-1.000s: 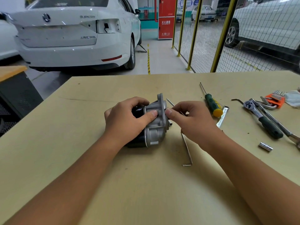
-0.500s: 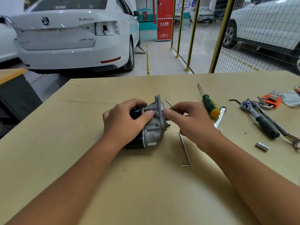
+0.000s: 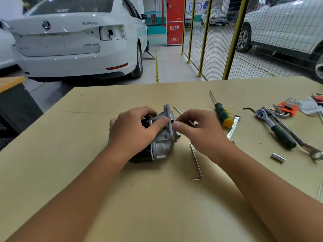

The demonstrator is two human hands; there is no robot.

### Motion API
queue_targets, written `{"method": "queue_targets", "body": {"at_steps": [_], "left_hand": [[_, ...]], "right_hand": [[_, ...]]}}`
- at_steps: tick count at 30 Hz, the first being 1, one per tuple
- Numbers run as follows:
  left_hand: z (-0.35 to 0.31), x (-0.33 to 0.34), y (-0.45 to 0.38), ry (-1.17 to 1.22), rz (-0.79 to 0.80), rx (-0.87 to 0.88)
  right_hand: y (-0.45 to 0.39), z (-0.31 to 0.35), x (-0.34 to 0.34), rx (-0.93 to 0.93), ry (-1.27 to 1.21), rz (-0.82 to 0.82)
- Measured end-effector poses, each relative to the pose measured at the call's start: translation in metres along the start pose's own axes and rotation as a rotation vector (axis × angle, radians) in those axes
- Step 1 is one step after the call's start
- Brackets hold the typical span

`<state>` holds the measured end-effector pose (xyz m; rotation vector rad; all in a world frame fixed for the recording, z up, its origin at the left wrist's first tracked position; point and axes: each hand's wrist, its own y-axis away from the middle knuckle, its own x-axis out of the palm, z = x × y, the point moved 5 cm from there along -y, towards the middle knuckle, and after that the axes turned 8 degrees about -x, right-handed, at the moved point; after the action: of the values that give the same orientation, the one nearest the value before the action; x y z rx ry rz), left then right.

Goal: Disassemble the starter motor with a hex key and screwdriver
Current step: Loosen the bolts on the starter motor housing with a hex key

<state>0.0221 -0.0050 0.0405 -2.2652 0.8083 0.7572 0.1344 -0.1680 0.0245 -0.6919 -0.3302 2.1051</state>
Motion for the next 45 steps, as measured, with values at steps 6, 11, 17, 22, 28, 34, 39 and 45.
{"method": "queue_targets", "body": {"at_steps": [6,11,17,22,28,34,39,45], "left_hand": [[0.003,0.0,-0.028,0.024,0.353,0.087],[0.01,0.007,-0.029,0.097,0.347,0.045],[0.013,0.004,-0.02,0.079,0.249,0.047],[0.011,0.004,-0.018,0.029,0.176,0.059],[0.009,0.004,-0.017,0.02,0.15,0.072],[0.008,0.003,-0.017,0.041,0.159,0.078],[0.007,0.003,-0.018,0.056,0.172,0.076],[0.007,0.003,-0.016,0.051,0.19,0.072]], "right_hand": [[-0.001,0.0,0.0,0.01,-0.033,-0.005],[-0.003,-0.001,-0.002,-0.002,0.074,-0.033],[-0.003,-0.002,-0.001,-0.012,0.054,0.037],[-0.002,-0.003,0.0,0.031,-0.058,0.019],[-0.001,-0.005,0.003,0.058,-0.12,0.004],[-0.004,-0.003,0.0,-0.048,0.066,0.045],[-0.004,-0.002,-0.001,-0.052,0.09,0.041],[-0.005,-0.003,0.0,-0.068,0.186,0.087]]}}
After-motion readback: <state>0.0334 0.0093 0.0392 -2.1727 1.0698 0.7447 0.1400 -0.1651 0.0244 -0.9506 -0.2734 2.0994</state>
